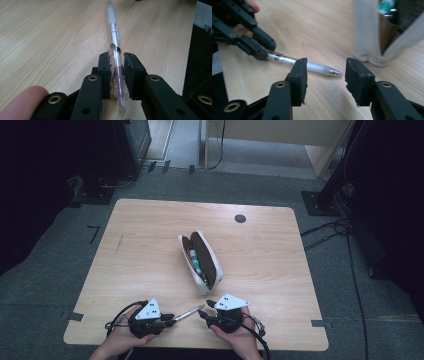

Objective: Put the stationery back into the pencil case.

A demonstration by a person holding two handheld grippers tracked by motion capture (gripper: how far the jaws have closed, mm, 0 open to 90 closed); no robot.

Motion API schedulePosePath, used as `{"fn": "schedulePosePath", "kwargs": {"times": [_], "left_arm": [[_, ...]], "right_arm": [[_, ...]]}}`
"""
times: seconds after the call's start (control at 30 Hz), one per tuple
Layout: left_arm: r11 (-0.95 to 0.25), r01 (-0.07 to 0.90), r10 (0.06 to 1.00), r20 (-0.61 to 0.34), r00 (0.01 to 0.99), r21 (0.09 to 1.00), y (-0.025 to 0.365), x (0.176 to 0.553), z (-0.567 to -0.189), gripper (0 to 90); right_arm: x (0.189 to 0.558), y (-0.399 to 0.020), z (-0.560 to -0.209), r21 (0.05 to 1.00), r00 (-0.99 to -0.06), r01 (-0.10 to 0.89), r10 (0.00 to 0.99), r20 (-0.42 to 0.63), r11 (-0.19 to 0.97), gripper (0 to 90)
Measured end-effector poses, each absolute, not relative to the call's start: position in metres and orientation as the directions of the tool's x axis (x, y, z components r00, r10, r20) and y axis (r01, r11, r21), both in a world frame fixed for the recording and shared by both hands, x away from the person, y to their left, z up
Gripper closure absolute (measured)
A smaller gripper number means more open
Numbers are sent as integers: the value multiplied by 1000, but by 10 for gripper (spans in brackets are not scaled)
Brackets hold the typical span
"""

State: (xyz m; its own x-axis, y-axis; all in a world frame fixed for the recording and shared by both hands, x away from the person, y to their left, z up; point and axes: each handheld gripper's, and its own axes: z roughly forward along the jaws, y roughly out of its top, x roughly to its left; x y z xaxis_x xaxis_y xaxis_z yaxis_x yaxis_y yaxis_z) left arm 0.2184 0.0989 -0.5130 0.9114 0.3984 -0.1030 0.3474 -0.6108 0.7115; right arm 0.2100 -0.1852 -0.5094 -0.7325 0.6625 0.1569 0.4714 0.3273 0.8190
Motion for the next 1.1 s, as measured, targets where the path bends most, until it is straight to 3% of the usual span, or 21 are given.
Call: {"fn": "schedulePosePath", "kwargs": {"times": [0.2,0.43,0.67,0.9,1.1], "left_arm": [[-579,363,474,-62,878,730,105,221,-512,495],[-576,404,555,-23,832,710,115,229,-514,448],[-556,434,641,34,767,709,126,236,-513,429],[-490,515,758,52,651,703,141,246,-512,362],[-388,574,840,21,542,721,169,249,-511,287]], "right_arm": [[213,-174,-515,811,-776,441,618,129,384,476],[219,-171,-517,797,-782,437,613,108,417,423],[224,-169,-521,778,-784,446,612,102,442,434],[222,-167,-522,768,-789,455,604,113,451,541],[218,-167,-522,773,-793,442,601,99,456,696]]}}
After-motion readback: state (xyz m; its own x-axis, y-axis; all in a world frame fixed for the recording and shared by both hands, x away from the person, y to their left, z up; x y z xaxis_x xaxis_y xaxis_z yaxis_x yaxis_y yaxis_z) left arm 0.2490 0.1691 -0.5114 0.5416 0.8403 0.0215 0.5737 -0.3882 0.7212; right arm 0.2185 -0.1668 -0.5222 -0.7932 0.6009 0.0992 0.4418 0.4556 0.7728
